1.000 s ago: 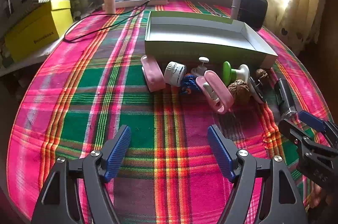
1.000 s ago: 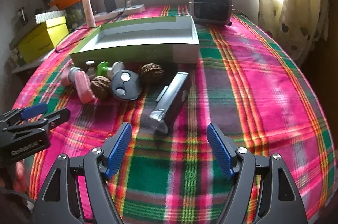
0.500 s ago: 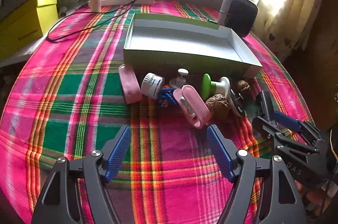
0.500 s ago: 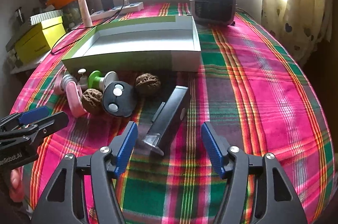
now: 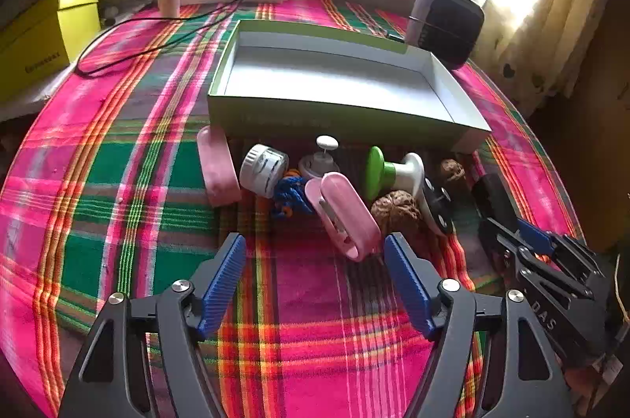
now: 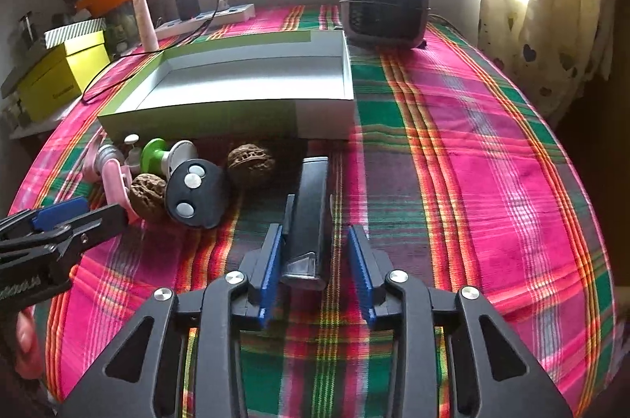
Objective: Organize objects
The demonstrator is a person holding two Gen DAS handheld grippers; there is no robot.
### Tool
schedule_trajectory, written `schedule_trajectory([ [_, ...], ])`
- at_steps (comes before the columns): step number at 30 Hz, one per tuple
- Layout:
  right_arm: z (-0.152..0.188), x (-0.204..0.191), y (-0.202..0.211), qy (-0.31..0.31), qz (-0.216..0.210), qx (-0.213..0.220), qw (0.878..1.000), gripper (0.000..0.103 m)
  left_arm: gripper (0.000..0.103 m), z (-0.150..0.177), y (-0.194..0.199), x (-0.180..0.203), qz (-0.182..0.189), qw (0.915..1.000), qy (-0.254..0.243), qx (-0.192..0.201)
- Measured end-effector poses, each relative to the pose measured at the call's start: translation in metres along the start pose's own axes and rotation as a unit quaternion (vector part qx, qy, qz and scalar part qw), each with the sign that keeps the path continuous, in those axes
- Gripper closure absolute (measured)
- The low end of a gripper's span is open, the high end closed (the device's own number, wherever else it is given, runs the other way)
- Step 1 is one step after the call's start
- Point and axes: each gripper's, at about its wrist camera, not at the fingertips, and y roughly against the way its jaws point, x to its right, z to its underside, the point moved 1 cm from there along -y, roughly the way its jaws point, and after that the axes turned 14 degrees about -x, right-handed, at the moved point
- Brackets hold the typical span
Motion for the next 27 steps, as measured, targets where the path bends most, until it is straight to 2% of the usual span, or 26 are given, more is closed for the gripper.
schedule_trajectory([
  [5, 0.001, 0.000, 0.001, 0.003, 0.000, 0.001, 1.000, 0.073, 0.036, -0.004, -0.003, 0.004, -0.021, 0.9998, -0.004, 0.002],
  [11, 0.003, 0.000, 0.003, 0.005, -0.002, 0.003, 1.000, 0.073, 0.050, -0.002, -0.002, 0.007, -0.019, 0.9998, -0.006, 0.001],
  [15, 0.004, -0.001, 0.003, 0.006, -0.001, 0.004, 1.000, 0.073, 0.064, -0.002, -0.001, 0.006, -0.019, 0.9998, -0.005, 0.000],
  [22, 0.004, -0.001, 0.003, 0.007, -0.001, 0.005, 1.000, 0.073, 0.080, 0.002, 0.001, 0.004, -0.010, 0.9999, -0.005, -0.003],
  [27, 0.007, -0.003, 0.004, 0.010, 0.000, 0.006, 1.000, 0.075, 0.083, 0.007, 0.004, -0.001, -0.009, 0.9999, -0.006, -0.004],
])
